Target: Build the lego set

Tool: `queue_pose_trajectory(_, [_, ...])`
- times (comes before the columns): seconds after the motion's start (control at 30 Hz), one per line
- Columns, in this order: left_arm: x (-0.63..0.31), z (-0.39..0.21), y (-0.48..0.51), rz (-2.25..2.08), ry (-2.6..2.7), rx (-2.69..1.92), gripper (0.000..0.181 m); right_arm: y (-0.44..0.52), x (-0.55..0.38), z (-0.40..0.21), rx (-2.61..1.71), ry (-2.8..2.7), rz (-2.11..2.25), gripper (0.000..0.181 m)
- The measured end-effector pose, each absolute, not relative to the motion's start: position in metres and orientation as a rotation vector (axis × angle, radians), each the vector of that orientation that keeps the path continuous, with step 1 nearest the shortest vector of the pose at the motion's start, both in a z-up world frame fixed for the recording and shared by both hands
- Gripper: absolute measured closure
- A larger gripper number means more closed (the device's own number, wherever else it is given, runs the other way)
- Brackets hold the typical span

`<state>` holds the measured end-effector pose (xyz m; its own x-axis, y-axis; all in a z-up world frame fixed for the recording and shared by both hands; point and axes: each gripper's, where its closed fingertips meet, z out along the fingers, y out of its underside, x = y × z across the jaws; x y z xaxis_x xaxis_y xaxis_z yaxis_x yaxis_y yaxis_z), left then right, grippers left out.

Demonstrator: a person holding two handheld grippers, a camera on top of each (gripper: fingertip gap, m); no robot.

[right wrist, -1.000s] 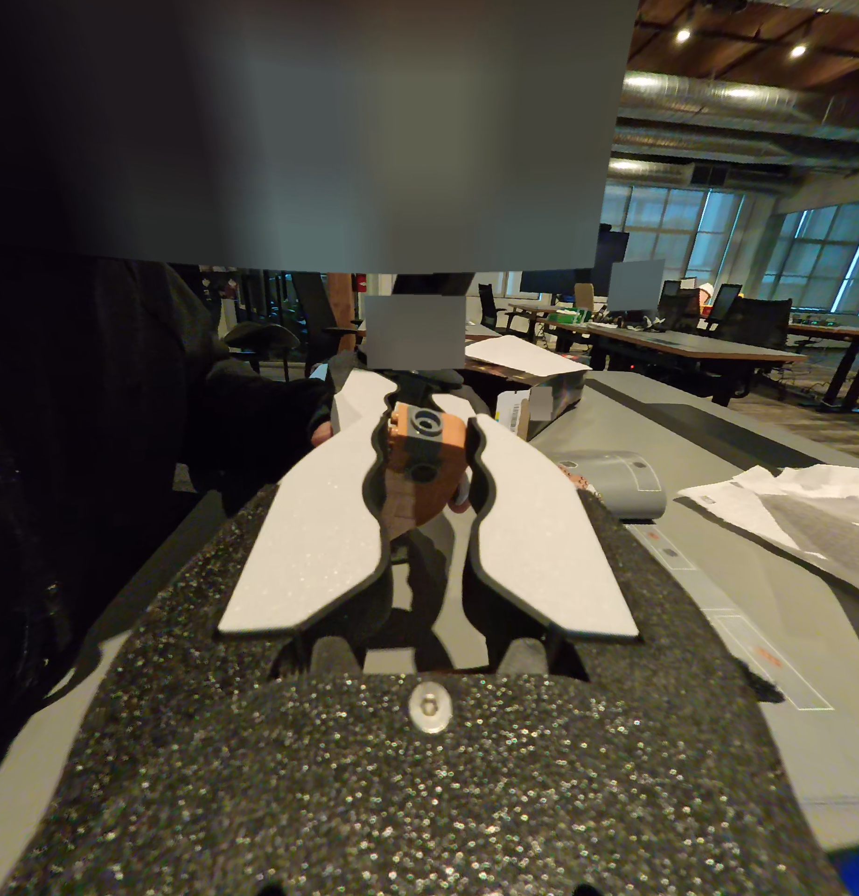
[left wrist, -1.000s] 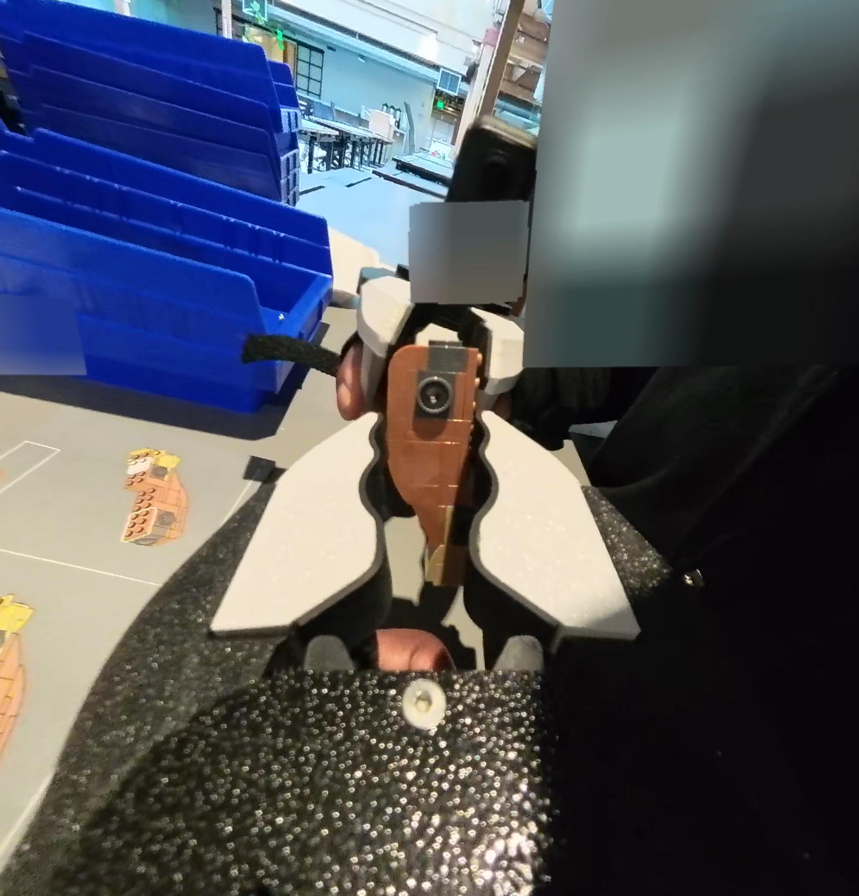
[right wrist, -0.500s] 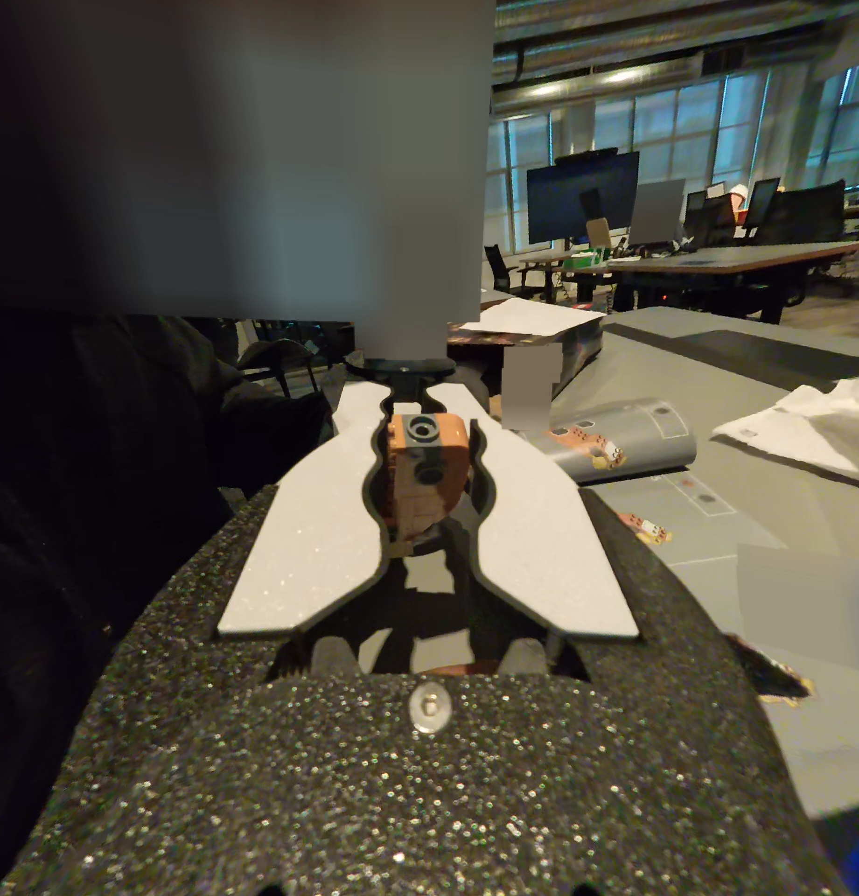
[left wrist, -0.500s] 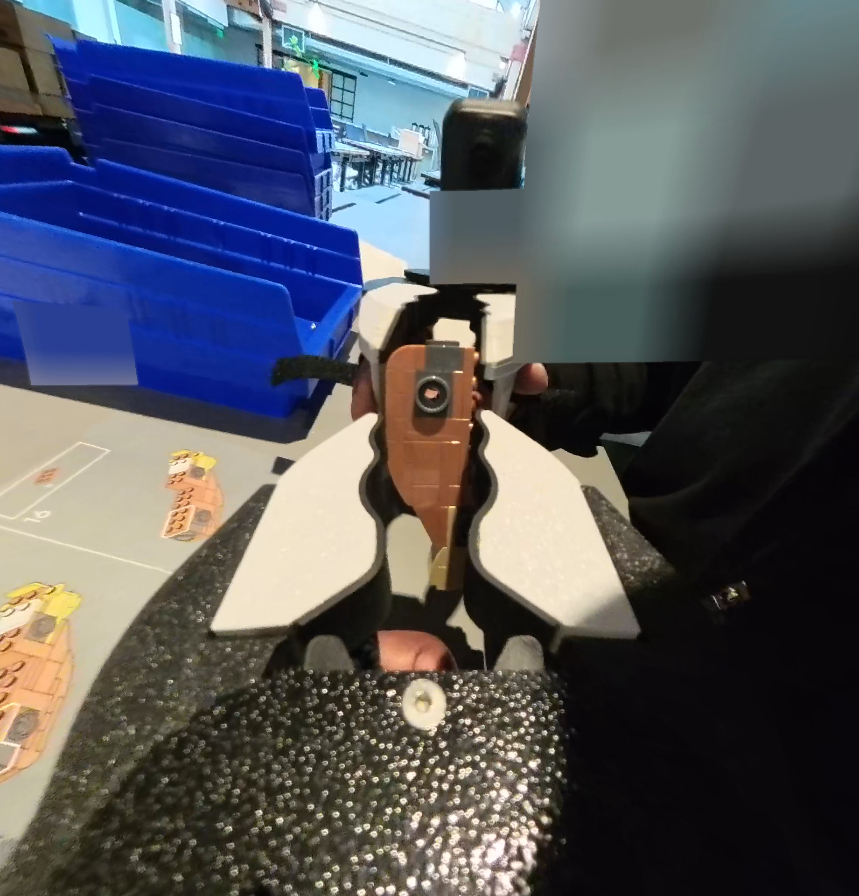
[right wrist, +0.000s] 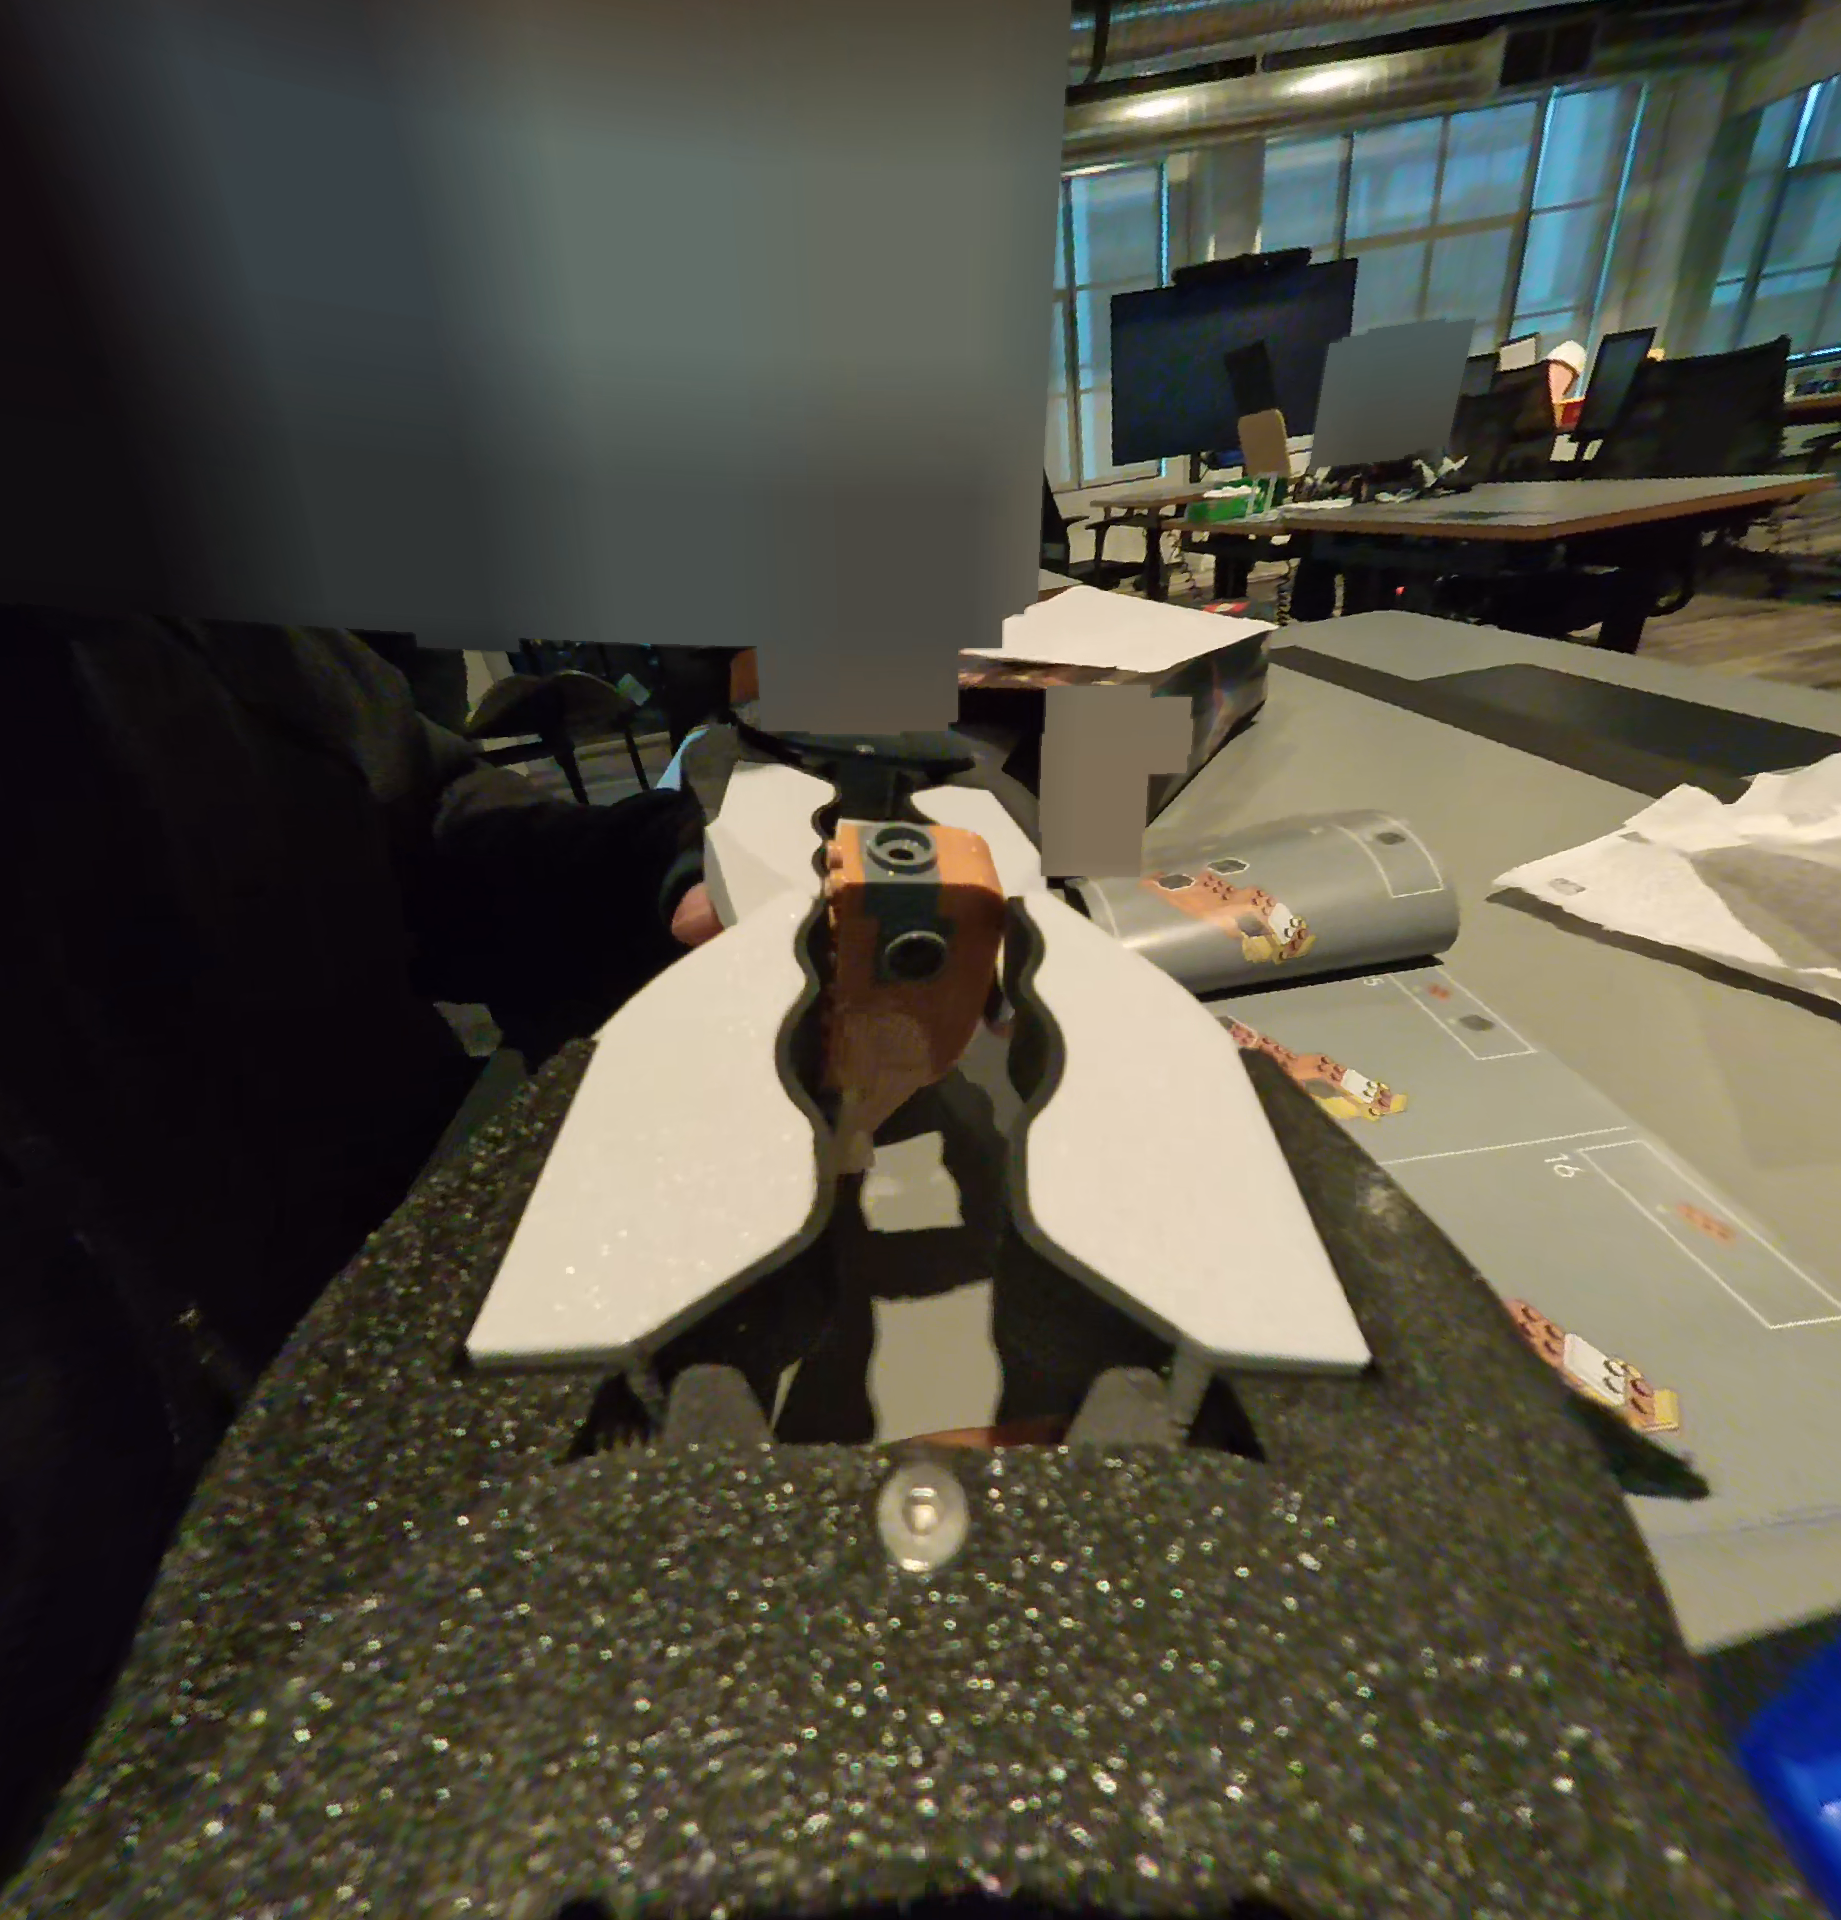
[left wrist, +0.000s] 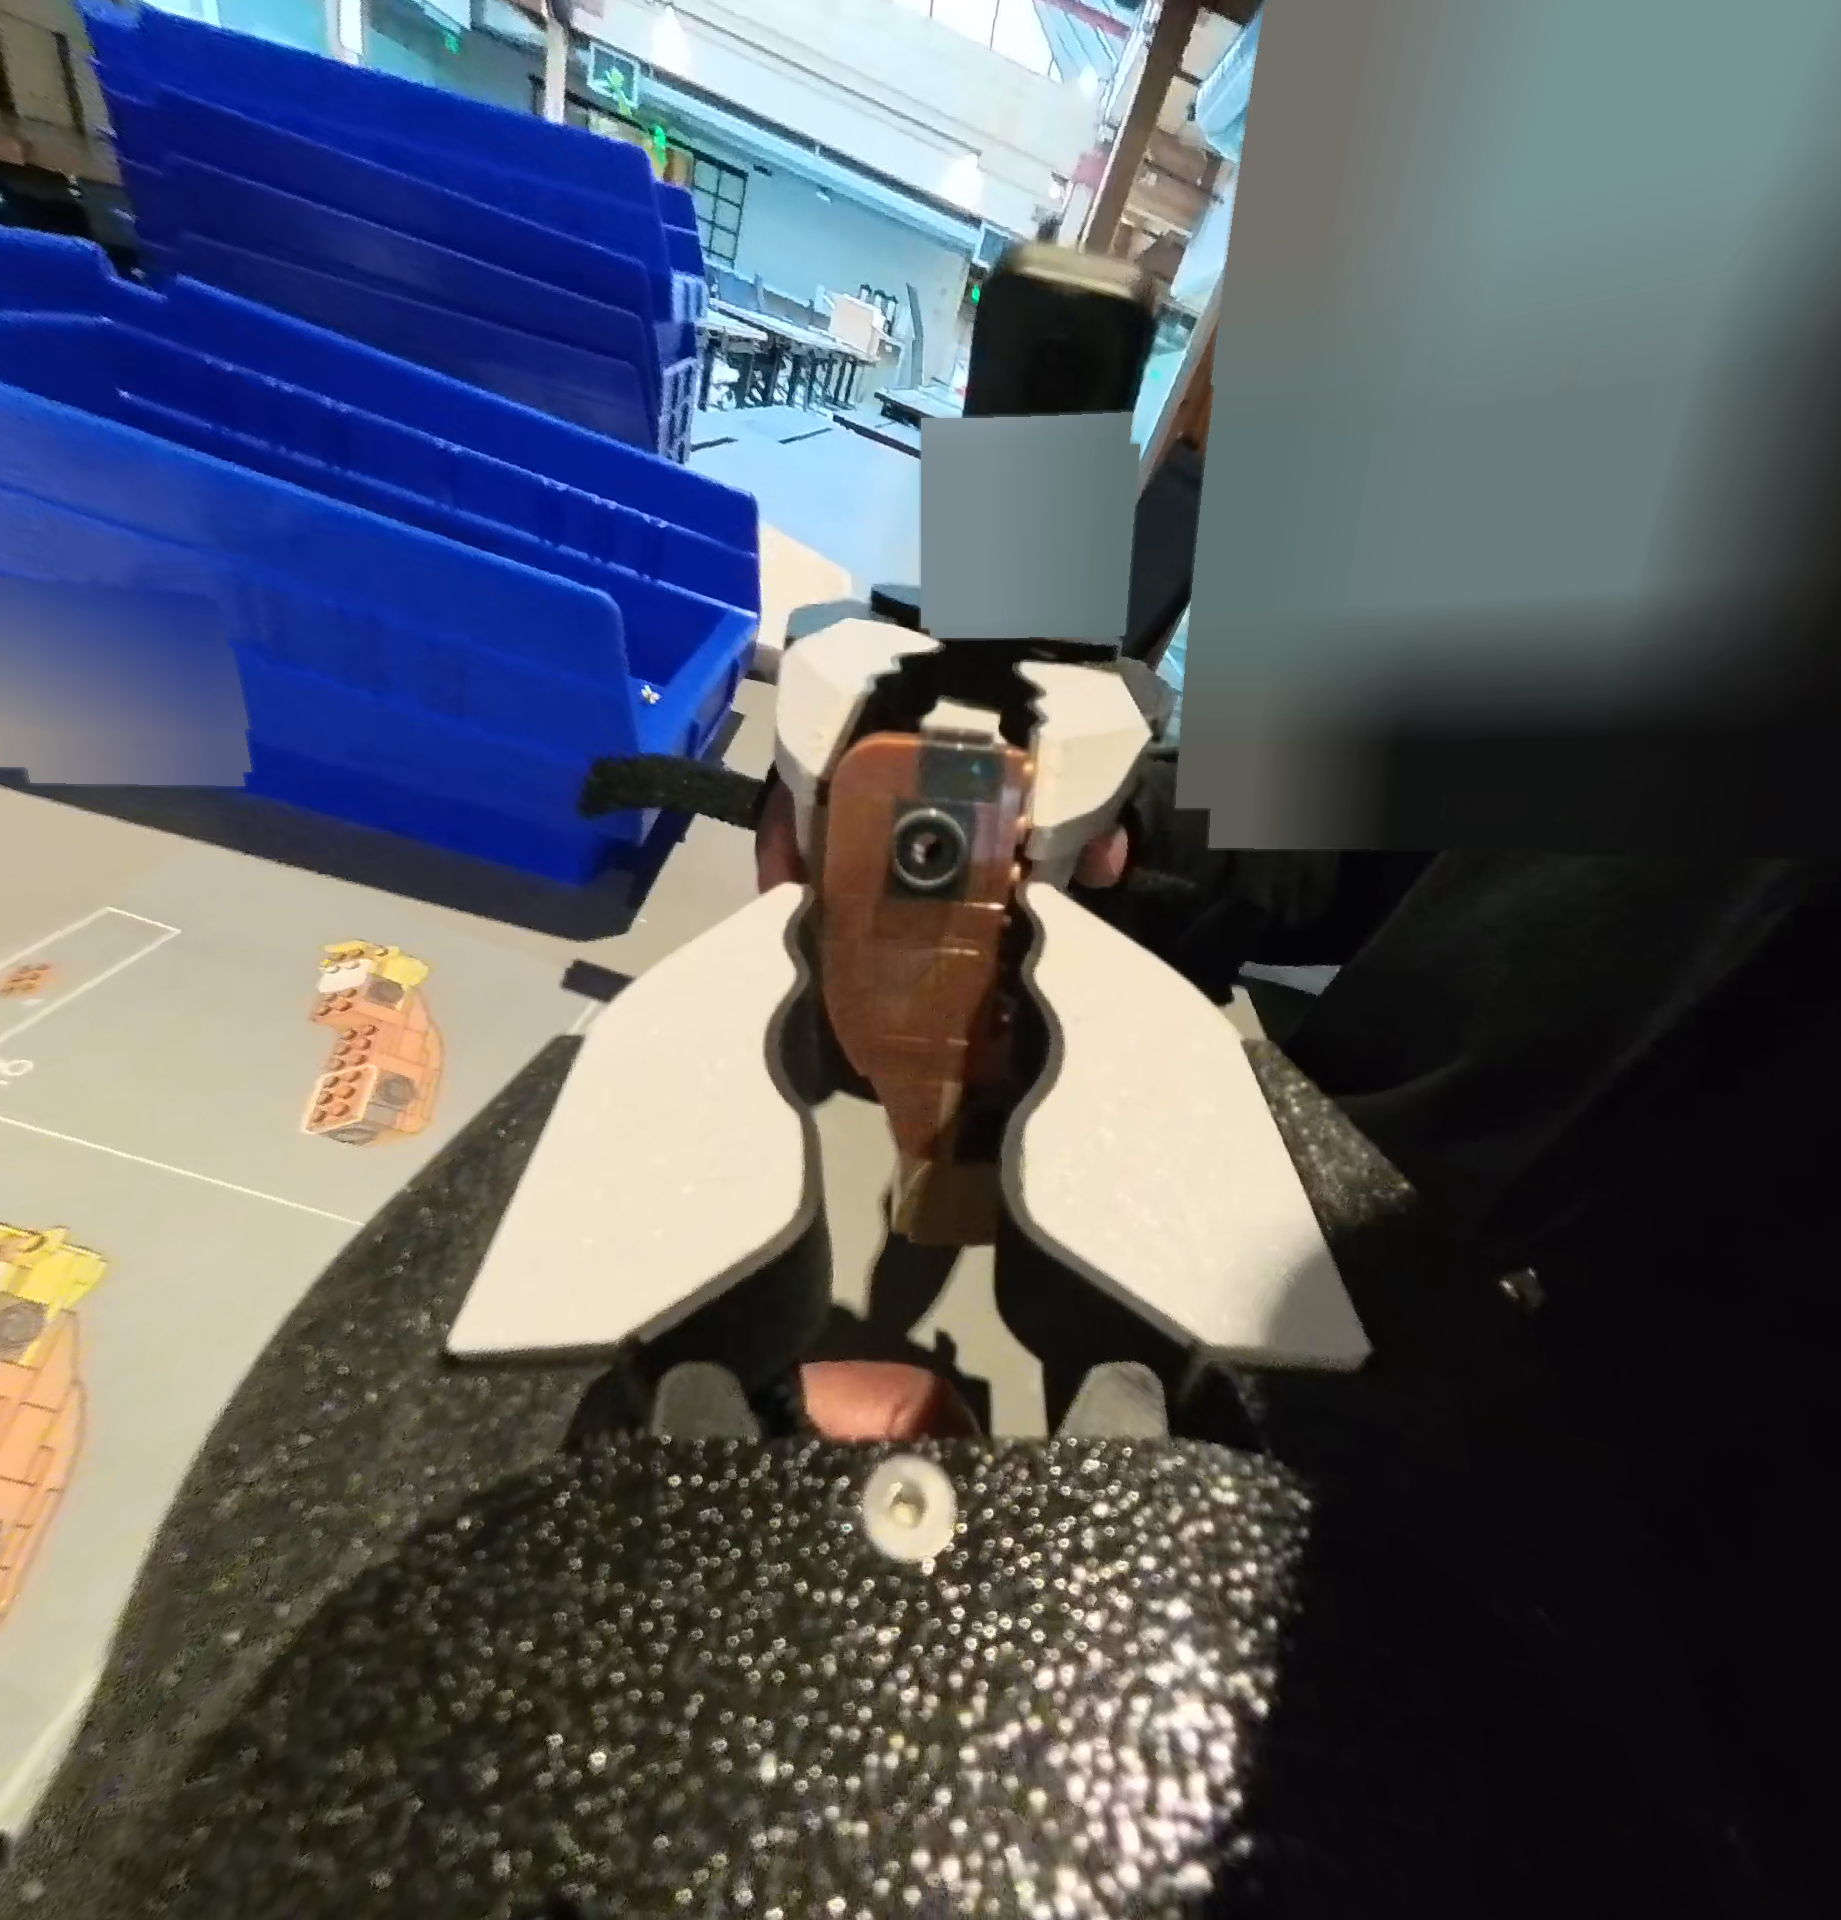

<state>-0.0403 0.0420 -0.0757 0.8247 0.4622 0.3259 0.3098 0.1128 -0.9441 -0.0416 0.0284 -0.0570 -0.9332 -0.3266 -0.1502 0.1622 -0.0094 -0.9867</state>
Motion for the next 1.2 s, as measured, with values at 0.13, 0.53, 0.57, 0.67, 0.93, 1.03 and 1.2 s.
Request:
queue_pose_trajectory(0.13, [-0.044, -0.08, 0.039, 0.098, -0.703, -1.47, 0.138, 0.027, -0.05, -0.051, -0.077, 1.889, -2.036, 0.15])
queue_pose_trajectory(0.53, [-0.047, -0.086, 0.037, -0.007, -0.782, -1.441, 0.15, 0.022, -0.057, -0.057, 0.089, 1.832, -1.955, 0.144])
queue_pose_trajectory(0.57, [-0.047, -0.087, 0.037, 0.0, -0.784, -1.444, 0.15, 0.021, -0.057, -0.06, 0.089, 1.86, -1.935, 0.142])
queue_pose_trajectory(0.67, [-0.049, -0.089, 0.036, 0.045, -0.788, -1.478, 0.15, 0.019, -0.053, -0.066, 0.051, 1.933, -1.921, 0.135])
queue_pose_trajectory(0.93, [-0.047, -0.094, 0.041, 0.071, -0.772, -1.53, 0.15, 0.017, -0.049, -0.067, 0.004, 1.95, -1.952, 0.145])
queue_pose_trajectory(1.03, [-0.047, -0.094, 0.041, 0.088, -0.769, -1.537, 0.15, 0.017, -0.049, -0.067, 0.001, 1.944, -1.961, 0.146])
queue_pose_trajectory(1.2, [-0.047, -0.094, 0.04, 0.094, -0.763, -1.535, 0.15, 0.017, -0.049, -0.067, 0.013, 1.936, -1.945, 0.146])
